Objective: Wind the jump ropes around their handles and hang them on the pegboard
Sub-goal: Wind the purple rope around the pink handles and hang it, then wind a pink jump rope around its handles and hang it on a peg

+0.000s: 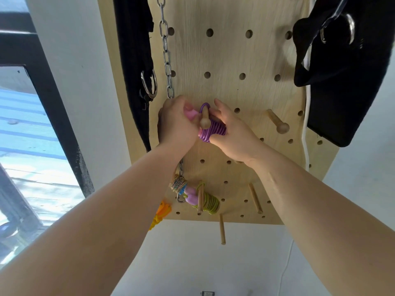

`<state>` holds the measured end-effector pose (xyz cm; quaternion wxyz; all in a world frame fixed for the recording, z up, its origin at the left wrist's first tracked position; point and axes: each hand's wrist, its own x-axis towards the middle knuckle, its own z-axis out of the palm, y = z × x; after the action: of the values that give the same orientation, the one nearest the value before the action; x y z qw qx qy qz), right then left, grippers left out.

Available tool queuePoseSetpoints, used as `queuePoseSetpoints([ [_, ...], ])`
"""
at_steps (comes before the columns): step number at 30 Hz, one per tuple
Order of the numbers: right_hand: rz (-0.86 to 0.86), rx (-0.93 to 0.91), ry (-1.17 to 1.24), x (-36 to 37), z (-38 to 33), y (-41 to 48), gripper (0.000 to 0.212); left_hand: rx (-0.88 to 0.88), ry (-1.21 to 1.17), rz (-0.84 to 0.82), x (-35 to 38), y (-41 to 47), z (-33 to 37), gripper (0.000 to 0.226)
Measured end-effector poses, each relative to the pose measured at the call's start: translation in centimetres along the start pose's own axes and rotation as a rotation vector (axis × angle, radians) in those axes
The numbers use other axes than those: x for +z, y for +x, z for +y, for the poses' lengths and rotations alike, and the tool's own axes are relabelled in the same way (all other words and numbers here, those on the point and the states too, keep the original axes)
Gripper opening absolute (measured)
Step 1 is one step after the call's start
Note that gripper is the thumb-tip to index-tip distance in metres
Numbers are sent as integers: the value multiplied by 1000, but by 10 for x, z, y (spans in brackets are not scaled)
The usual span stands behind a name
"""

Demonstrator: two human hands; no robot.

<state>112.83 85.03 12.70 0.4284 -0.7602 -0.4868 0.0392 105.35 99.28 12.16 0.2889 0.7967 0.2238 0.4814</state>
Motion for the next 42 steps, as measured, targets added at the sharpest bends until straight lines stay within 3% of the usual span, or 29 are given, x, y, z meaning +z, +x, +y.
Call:
queuePoseSetpoints([
  [5, 21, 13, 73, 7, -9, -18, 81, 32, 7, -30, -12, -15, 1, 18],
  [12, 174, -7, 16, 24, -9, -68, 59, 138, 27, -98, -33, -68, -10, 40],
  [17, 559, -229, -271, 42, 1, -123, 36, 22, -114, -147, -37, -129, -30, 41],
  [19, 596, -261, -267, 49, 9, -147, 33, -14, -99, -185, -37, -155, -37, 36],
  [25, 400, -78, -154, 67, 62, -225, 28, -56, -21, -311, -37, -234, -51, 29],
  [31, 140, 185, 1, 85, 128, -307, 29, -297, 121, -492, -19, -338, -59, 29],
  [37, -203, 489, 51, 121, 203, -384, 28, -620, 118, -711, 17, -445, -88, 23],
  [42, -416, 734, 31, 166, 264, -416, 25, -721, 157, -927, 53, -502, -150, 23],
])
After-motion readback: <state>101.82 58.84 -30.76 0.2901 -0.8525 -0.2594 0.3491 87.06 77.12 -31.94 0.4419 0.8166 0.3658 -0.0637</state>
